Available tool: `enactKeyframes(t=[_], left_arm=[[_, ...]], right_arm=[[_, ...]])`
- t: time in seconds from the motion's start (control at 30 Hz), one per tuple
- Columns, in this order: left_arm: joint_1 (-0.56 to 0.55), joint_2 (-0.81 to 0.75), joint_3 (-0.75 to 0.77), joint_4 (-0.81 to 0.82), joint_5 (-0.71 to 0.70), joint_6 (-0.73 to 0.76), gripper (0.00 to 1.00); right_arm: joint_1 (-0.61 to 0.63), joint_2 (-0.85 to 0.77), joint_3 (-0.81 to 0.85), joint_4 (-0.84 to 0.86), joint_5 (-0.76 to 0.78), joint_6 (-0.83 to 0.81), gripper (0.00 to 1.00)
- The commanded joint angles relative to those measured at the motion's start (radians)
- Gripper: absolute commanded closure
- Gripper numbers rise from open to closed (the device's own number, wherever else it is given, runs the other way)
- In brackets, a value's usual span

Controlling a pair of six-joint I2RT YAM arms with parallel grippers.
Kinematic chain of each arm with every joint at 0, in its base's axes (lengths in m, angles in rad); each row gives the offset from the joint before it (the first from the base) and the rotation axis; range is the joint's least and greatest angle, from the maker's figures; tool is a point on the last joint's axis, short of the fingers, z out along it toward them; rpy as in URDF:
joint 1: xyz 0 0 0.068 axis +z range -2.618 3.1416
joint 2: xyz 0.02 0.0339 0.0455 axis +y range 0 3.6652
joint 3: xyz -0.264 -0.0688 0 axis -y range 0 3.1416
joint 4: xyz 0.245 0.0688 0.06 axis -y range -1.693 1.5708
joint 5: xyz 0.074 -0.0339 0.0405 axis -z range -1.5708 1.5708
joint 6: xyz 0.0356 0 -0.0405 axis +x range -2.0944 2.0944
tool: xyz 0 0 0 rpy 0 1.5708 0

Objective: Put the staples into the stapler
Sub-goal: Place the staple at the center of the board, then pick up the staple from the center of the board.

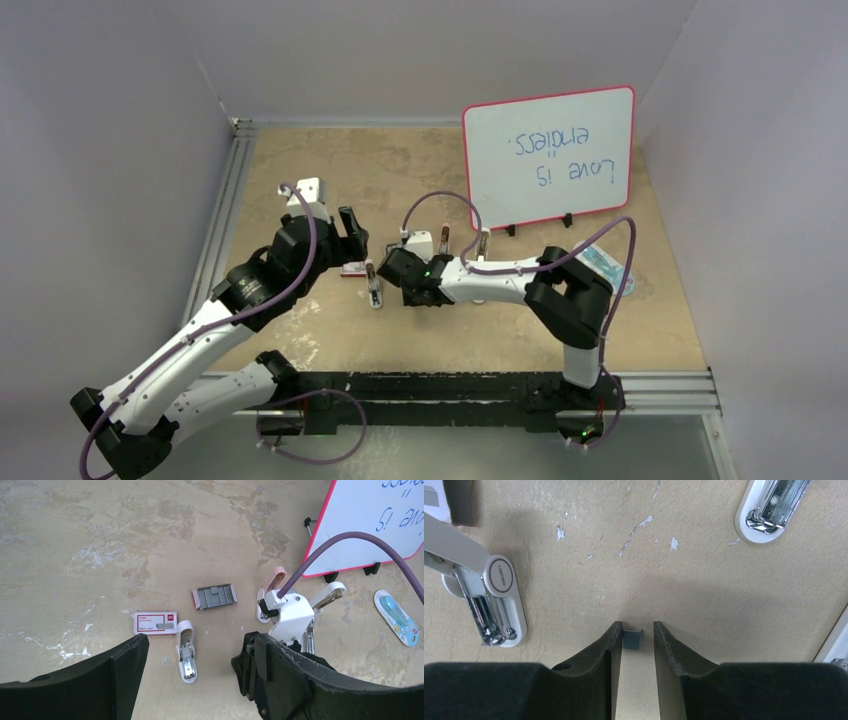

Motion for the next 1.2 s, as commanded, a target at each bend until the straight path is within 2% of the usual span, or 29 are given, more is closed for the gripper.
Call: enactKeyframes(t=[0.0,0.2,0.47,0.63,0.8,1.17], left_arm=[[0.002,-0.005,-0.006,0.041,0.003,0.009,0.22],[0.002,-0.008,-0.007,0.041,0.006,0.008,0.22],[0.002,-0.015,-0.01,0.039,0.006,0.005,0.22],[0.002,-0.02,-0.012,0.039,0.008,0.004,0.22],[0.002,-0.022,-0.014,0.04,0.012,0.003,0.22],[0.002,-0.03,0.044,0.025,0.007,0.025,0.22]], right_arm=[[0.015,0.017,0.046,-0.065,0.03,0.044,0.68],[0.021,0.035,0.062,-0.083,0.04,0.06,0.73],[0.022,0.056,0.082,-0.092,0.047,0.058,0.74],[0.021,0.054,0.081,-0.096,0.05,0.062,0.8],[0.022,0.041,0.075,-0.092,0.059,0.064,0.83],[0.037,-0.041,0.112,-0.039,0.146,0.1,0.84]])
